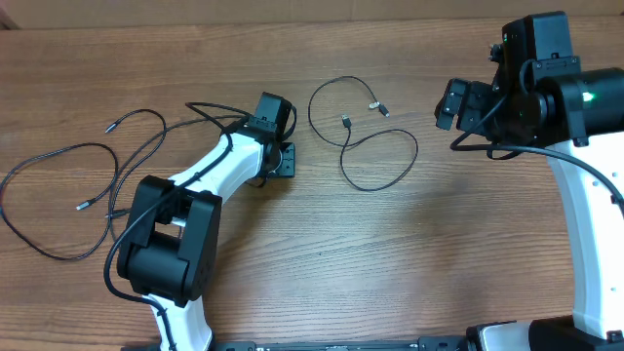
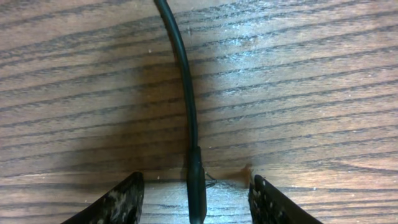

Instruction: Untangle cables

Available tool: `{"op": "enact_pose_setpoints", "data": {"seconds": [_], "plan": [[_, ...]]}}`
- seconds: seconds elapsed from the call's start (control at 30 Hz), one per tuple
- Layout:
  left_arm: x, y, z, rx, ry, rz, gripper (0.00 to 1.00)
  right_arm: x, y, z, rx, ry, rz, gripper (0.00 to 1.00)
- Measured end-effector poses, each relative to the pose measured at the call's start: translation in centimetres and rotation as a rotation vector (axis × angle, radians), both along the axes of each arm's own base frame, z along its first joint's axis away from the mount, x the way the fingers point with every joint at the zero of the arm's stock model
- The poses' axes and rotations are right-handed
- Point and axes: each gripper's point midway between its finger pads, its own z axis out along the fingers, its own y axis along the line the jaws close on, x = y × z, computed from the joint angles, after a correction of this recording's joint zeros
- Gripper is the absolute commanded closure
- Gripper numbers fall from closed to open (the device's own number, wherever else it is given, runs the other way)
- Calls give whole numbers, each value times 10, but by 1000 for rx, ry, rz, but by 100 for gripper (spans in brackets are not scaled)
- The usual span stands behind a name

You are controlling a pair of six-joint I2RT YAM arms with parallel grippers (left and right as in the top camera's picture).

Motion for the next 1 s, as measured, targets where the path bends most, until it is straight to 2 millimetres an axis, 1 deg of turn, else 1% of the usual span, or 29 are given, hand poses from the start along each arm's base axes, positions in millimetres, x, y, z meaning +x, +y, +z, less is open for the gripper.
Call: {"op": "enact_pose_setpoints", "data": {"seconds": [0.17,0.37,0.43,0.47,0.6,0.63,0.7,0.8,0.93,1.0], "plan": [[1,0,0,2,-3,4,52,0,0,0,0,1,0,1],[1,1,-1,6,-3,5,51,0,0,0,0,0,0,1],[1,1,-1,5,-3,5,47,0,0,0,0,1,0,1],[1,1,-1,4,-4,5,46,0,0,0,0,0,0,1],[2,0,-1,4,-9,5,49,0,0,0,0,0,0,1],[2,0,-1,4,-9,5,52,0,0,0,0,1,0,1],[3,1,-1,6,-10,6,70,0,0,0,0,1,0,1],[3,2,-1,12,-10,7,85,0,0,0,0,0,0,1],[3,2,-2,15,-10,8,96,0,0,0,0,1,0,1],[2,2,-2,15,-7,8,96,0,0,0,0,2,0,1]]}}
